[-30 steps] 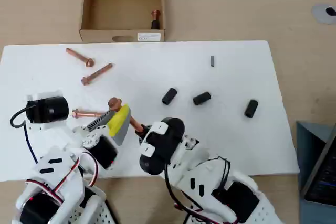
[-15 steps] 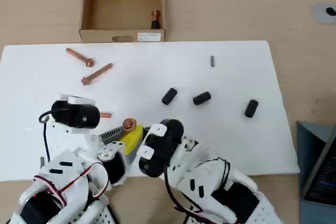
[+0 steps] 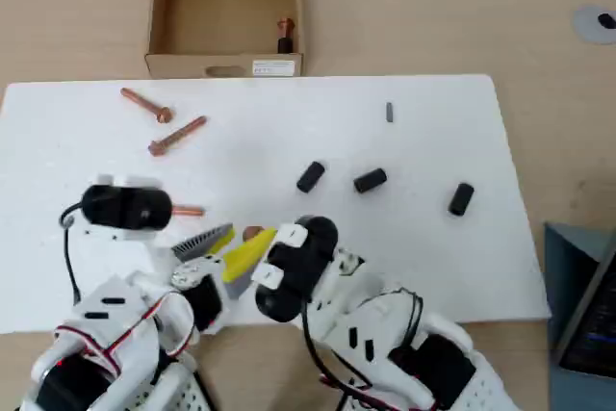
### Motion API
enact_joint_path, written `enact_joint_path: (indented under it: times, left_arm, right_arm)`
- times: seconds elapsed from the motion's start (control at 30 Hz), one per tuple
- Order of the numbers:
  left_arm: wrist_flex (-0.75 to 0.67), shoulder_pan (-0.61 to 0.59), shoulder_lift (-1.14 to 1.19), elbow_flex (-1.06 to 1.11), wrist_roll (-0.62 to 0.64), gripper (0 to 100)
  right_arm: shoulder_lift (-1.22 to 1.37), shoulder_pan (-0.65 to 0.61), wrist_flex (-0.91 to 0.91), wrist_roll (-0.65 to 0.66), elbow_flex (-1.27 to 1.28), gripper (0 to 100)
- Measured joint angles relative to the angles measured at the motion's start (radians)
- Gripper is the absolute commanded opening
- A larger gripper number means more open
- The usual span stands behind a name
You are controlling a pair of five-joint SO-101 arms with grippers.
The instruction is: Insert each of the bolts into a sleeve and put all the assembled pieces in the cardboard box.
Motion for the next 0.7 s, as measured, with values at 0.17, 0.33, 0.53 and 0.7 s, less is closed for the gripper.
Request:
enact_joint_path:
  times: [0.17, 0.33, 0.53, 0.7]
  left_arm:
    - [0.0, -0.025, 0.0, -0.086, 0.0, 14]
    - [0.0, -0.153, 0.0, -0.132, -0.101, 1]
    - [0.0, -0.379, 0.0, -0.117, -0.316, 0]
    - [-0.012, -0.563, 0.0, 0.052, -0.442, 0]
  right_arm:
    - [0.0, 0.0, 0.0, 0.0, 0.008, 0.9]
    - [0.0, 0.0, 0.0, 0.0, 0.008, 0.9]
    - [0.0, 0.02, 0.0, 0.0, 0.008, 0.9]
    - [0.0, 0.155, 0.0, -0.046, 0.006, 0.9]
